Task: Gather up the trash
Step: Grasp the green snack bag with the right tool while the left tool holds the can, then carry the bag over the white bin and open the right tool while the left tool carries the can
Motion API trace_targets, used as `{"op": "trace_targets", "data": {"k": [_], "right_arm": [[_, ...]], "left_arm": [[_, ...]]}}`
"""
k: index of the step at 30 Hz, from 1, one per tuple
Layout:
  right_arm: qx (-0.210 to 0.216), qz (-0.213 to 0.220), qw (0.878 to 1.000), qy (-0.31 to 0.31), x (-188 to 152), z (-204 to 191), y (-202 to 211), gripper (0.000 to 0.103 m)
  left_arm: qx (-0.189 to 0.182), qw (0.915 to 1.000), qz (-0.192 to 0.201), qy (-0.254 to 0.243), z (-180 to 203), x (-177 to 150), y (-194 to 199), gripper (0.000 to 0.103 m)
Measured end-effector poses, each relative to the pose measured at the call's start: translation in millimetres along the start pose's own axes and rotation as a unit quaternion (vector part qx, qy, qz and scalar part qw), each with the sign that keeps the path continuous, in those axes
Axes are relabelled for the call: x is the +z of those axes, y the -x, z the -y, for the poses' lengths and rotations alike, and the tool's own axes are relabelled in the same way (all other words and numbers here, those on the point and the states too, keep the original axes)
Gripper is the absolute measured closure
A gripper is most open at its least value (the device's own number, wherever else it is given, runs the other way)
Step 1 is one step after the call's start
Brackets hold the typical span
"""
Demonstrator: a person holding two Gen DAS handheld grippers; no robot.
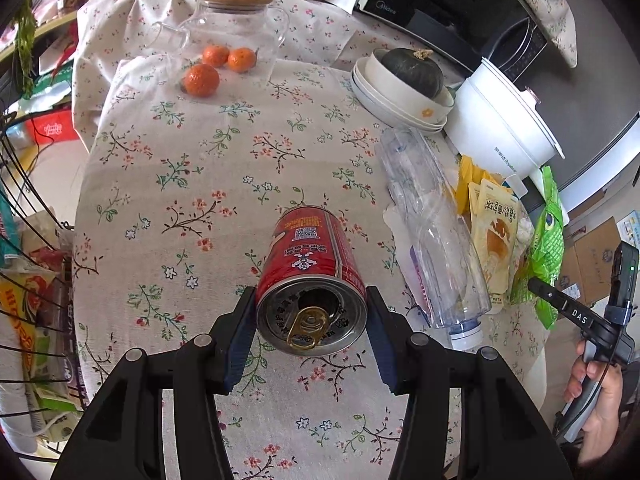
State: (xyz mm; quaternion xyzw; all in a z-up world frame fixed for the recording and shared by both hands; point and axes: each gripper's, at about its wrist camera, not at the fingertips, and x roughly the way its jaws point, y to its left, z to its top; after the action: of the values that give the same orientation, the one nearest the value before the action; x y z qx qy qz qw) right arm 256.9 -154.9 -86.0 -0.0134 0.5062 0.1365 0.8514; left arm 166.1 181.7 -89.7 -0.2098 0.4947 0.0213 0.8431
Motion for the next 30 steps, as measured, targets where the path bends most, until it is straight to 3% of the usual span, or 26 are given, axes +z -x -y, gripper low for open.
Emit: {"op": "trace_targets", "data": {"k": [5,11,20,30], "right_arm": [[0.013,0.025,1.000,-0.012,-7,16,31,0.093],[0.021,0.045,0.999,-0.019,-16,29,56,0.093],[0.008,0.059,0.997,-0.043,-36,66,88,0.093],[-0.036,0.058,0.993,-0.093,-84,134,124,0.093]], "left_arm": [[-0.014,0.9997,0.006,0.019,-6,0,6,0.048],[-0.026,0.9994,0.023,0.003,9,0,21,0.048],[-0.073,0.9947,0.030,-0.067,75,-13,38,0.048],[-0.120,0.9815,0.010,-0.149,152,-42,37,0.048]]}}
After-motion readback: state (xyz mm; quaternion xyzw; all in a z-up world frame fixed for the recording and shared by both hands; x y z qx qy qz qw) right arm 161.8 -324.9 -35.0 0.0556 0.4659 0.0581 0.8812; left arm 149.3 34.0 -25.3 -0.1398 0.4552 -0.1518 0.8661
